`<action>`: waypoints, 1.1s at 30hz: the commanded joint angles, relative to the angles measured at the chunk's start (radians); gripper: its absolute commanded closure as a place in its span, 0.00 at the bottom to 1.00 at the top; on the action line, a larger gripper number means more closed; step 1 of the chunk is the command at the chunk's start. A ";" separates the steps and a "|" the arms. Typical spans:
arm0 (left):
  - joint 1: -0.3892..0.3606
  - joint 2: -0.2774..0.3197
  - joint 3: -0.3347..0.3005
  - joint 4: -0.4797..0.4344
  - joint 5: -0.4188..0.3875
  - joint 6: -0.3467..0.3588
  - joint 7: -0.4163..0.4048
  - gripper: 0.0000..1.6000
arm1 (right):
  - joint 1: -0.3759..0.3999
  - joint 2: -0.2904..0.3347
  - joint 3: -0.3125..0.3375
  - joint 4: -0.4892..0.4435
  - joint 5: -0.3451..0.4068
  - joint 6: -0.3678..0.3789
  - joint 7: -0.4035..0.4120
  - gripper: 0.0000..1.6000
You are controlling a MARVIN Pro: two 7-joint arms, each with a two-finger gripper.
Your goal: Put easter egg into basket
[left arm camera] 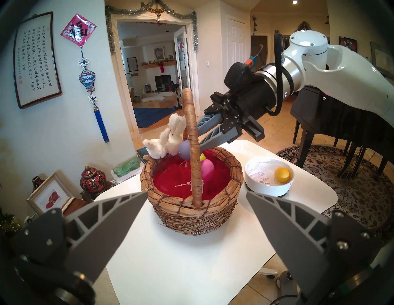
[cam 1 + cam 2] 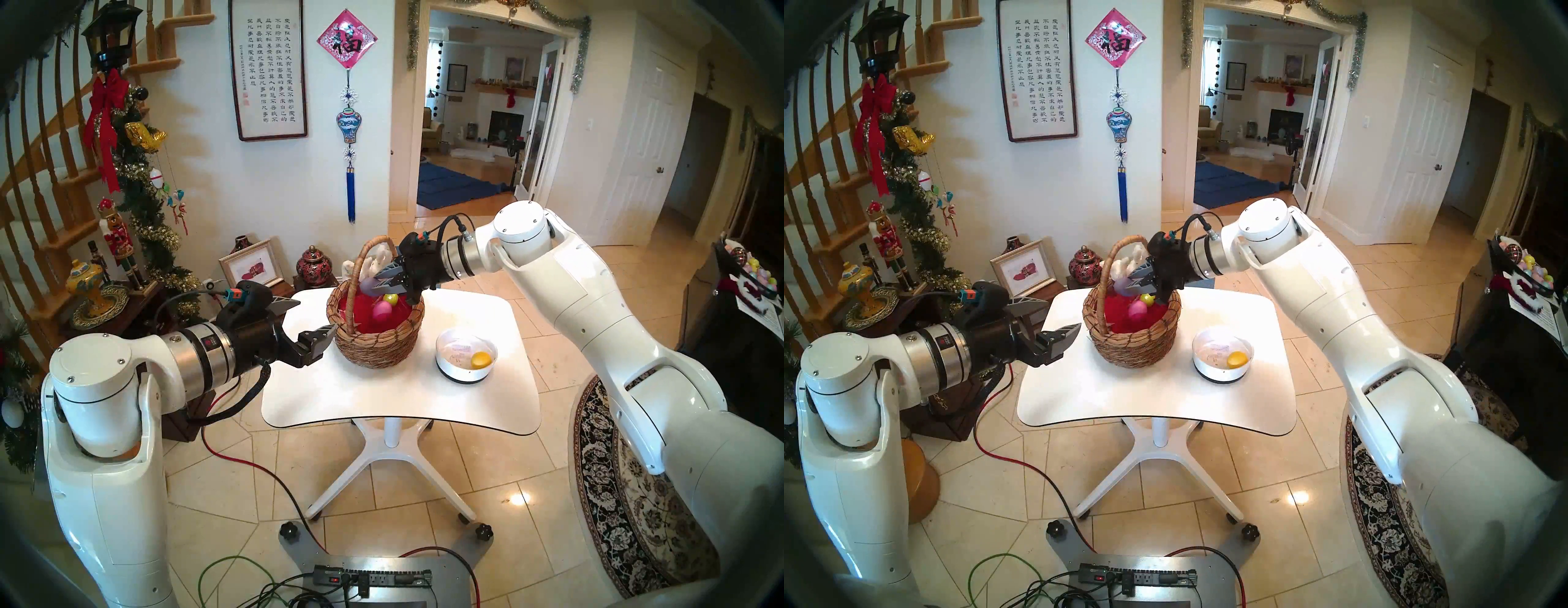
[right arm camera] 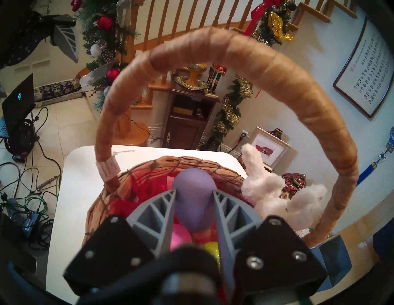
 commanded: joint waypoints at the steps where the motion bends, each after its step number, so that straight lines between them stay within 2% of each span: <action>1: -0.002 0.001 0.002 -0.005 0.000 0.000 0.000 0.00 | 0.027 -0.033 0.003 0.031 0.006 -0.035 -0.001 0.75; 33: -0.002 0.001 0.002 -0.005 0.000 0.000 0.000 0.00 | 0.013 -0.050 -0.020 0.105 -0.014 -0.063 0.011 0.75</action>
